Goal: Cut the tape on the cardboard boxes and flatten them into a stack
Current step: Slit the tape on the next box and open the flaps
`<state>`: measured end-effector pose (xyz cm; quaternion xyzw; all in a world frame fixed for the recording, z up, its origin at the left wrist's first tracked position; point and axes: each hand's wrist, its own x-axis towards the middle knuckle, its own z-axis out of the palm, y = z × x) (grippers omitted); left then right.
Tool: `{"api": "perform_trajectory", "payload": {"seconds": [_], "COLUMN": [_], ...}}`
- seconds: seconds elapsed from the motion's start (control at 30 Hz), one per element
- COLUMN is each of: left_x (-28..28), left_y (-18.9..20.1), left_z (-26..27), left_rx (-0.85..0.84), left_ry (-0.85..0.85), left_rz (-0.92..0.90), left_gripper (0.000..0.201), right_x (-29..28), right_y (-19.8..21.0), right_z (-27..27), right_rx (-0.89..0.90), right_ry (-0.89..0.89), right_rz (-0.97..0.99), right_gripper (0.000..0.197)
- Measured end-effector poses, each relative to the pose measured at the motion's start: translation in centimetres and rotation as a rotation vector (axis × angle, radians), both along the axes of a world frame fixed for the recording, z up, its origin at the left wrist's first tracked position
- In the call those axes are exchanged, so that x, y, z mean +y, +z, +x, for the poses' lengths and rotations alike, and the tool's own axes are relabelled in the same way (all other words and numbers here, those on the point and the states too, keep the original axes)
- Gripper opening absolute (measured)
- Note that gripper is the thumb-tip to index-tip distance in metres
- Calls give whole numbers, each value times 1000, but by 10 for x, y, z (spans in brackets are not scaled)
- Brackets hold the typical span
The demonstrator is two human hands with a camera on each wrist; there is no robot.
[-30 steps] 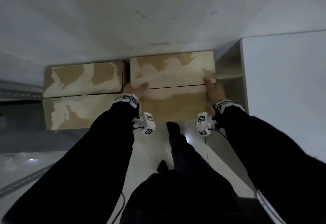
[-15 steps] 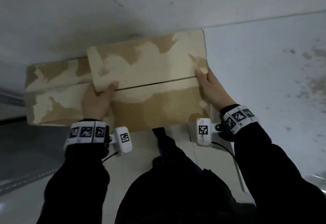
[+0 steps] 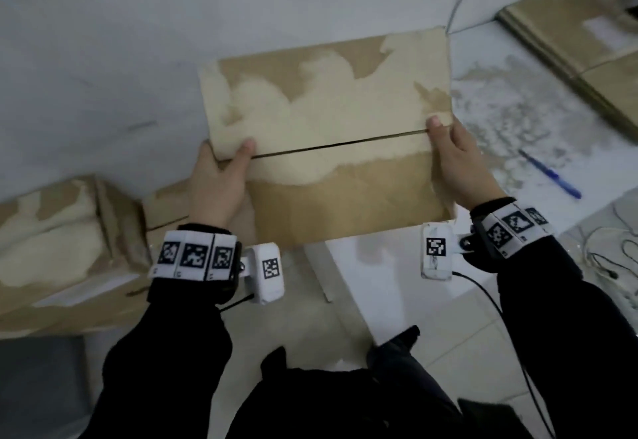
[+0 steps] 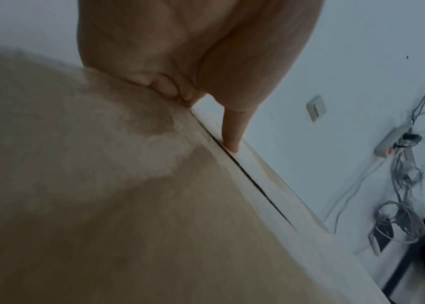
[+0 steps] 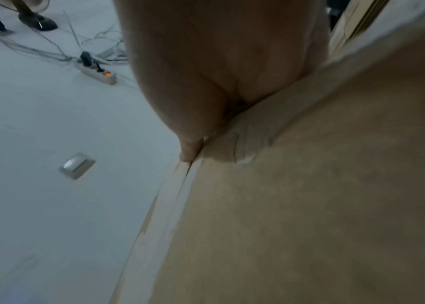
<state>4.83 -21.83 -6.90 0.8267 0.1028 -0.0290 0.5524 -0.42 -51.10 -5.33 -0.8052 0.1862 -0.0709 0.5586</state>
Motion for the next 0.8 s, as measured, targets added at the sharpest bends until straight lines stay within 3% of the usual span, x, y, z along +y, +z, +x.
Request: {"api": "perform_trajectory", "payload": {"seconds": [0.23, 0.3, 0.4, 0.57, 0.73, 0.8], "left_x": [-173, -210, -249, -281, -293, -301], "left_y": [-15, -17, -19, -23, -6, 10], "left_z": [28, 36, 53, 78, 89, 90], "left_rx": [67, 121, 192, 281, 299, 269], "left_ry": [-61, -54, -63, -44, -70, -121], "left_rz": [59, 81, 111, 182, 214, 260], "left_gripper": [34, 31, 36, 29, 31, 50], "right_x": [-183, -222, -270, -304, -309, -309], "right_y": [-6, -11, -20, -31, -35, -36], "right_z": [36, 49, 79, 123, 127, 116], "right_rx": [214, 257, 333, 444, 461, 409], "right_ry": [33, 58, 117, 188, 125, 12], "right_rz": [118, 113, 118, 205, 112, 115], "right_gripper": [38, 33, 39, 45, 60, 55]}}
